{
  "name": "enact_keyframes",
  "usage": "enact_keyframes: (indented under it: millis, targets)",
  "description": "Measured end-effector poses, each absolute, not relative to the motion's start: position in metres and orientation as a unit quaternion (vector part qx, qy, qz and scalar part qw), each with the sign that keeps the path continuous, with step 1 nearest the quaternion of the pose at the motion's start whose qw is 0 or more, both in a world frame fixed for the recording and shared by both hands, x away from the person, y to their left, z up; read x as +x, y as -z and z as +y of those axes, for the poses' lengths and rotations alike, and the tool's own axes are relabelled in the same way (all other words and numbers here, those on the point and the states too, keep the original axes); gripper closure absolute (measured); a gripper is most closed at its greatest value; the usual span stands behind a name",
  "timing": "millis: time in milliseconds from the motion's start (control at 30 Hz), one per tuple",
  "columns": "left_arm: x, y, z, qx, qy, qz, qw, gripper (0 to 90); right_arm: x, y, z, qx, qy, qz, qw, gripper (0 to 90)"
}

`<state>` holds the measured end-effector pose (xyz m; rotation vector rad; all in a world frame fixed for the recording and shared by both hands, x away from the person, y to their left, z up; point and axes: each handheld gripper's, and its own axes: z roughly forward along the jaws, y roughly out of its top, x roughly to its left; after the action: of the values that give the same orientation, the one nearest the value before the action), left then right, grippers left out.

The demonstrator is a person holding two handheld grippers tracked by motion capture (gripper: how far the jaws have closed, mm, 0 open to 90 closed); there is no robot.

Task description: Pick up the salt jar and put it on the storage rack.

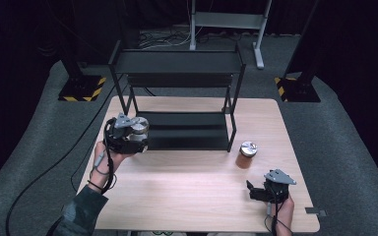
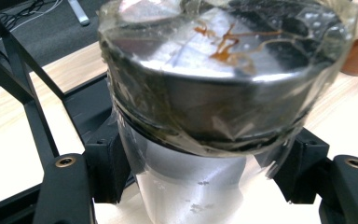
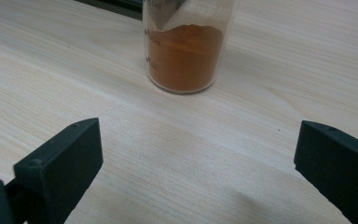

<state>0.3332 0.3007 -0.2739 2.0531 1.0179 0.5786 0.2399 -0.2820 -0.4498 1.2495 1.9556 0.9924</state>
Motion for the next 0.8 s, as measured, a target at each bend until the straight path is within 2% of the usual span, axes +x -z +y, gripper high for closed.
enact_keyframes:
  millis: [800]
  targets:
    - [0.359, 0.243, 0.283, 0.817, -0.239, 0.383, 0.359, 30.7, 0.241, 0.449, -0.282, 0.472, -0.373, 0.739, 0.303, 0.0]
